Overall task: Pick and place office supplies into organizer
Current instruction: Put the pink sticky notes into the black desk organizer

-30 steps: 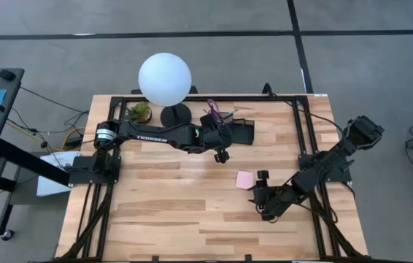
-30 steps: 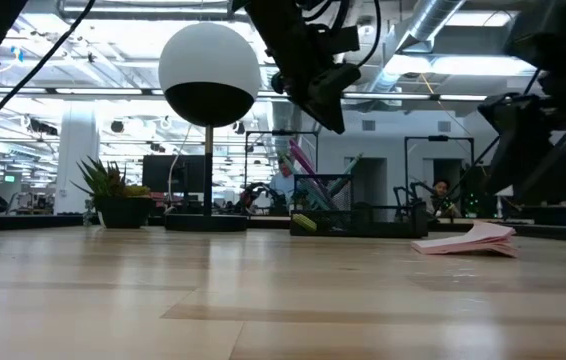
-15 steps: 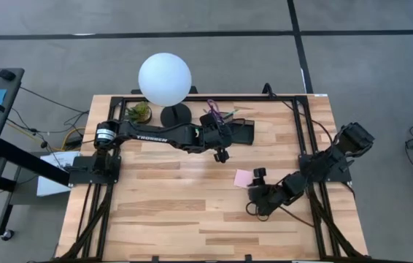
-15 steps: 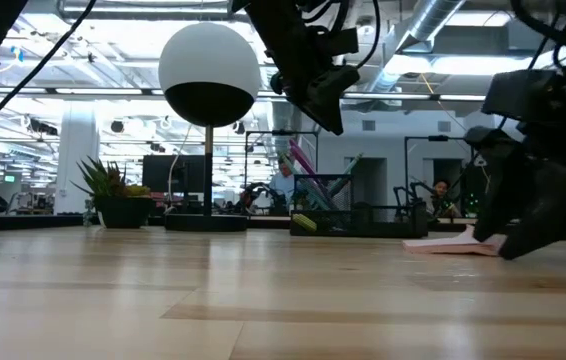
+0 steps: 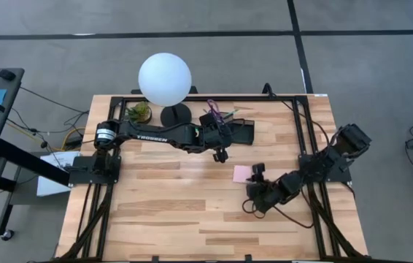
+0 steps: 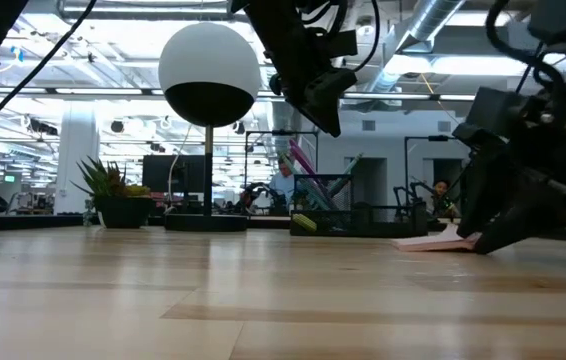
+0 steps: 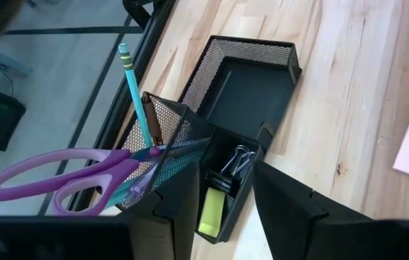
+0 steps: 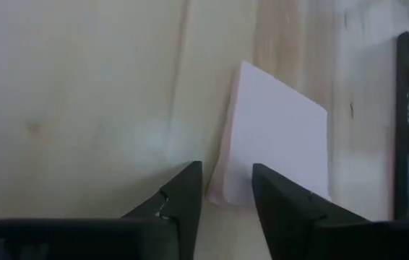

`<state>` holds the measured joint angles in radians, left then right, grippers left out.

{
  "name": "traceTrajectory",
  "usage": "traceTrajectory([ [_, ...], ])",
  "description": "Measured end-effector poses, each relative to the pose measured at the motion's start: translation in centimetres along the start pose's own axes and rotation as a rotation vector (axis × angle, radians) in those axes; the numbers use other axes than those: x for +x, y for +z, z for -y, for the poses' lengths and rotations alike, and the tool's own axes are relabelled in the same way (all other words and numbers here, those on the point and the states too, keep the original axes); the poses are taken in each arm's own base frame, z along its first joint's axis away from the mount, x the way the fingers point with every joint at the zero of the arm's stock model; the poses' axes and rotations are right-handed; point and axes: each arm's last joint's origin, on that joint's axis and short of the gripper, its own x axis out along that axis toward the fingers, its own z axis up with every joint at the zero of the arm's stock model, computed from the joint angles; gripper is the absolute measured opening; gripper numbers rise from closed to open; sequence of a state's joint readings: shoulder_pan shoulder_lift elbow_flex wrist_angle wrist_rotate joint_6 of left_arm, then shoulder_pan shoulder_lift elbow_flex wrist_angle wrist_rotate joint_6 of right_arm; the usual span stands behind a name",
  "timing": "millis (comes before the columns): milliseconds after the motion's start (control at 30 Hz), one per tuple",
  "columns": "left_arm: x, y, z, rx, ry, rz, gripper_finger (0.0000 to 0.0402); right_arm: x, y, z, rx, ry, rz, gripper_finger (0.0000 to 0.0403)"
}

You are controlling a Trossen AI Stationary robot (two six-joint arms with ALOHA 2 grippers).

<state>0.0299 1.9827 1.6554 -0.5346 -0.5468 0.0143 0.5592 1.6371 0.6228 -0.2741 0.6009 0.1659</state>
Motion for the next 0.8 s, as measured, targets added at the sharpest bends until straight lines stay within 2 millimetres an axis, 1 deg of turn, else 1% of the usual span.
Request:
traceTrajectory([
  [100, 0.0, 0.0, 0.0, 0.000, 0.000, 0.000, 0.0125, 0.3, -0.1, 0.4, 0.002, 0.006, -0.024, 0.0093],
  [300, 0.0, 0.0, 0.0, 0.001, 0.000, 0.000, 0.0125, 0.7, -0.1, 1.0, 0.023, 0.005, -0.036, 0.0011],
  [467, 0.0, 0.0, 0.0, -0.019, 0.001, 0.000, 0.0125, 0.8, -0.1, 1.0, 0.112, -0.032, -0.029, 0.0004],
  [567, 0.0, 0.0, -0.1, -0.038, 0.029, 0.001, 0.0125, 0.4, -0.2, 0.9, 0.116, -0.064, -0.013, 0.0002],
  [667, 0.0, 0.0, -0.2, -0.060, 0.083, 0.002, 0.0125, -0.4, 0.3, 1.2, 0.150, -0.124, 0.056, 0.0001],
  [800, -0.1, 0.0, -0.3, -0.070, 0.107, 0.004, 0.0125, -1.8, 0.8, 2.1, 0.222, -0.165, 0.126, 0.0000],
])
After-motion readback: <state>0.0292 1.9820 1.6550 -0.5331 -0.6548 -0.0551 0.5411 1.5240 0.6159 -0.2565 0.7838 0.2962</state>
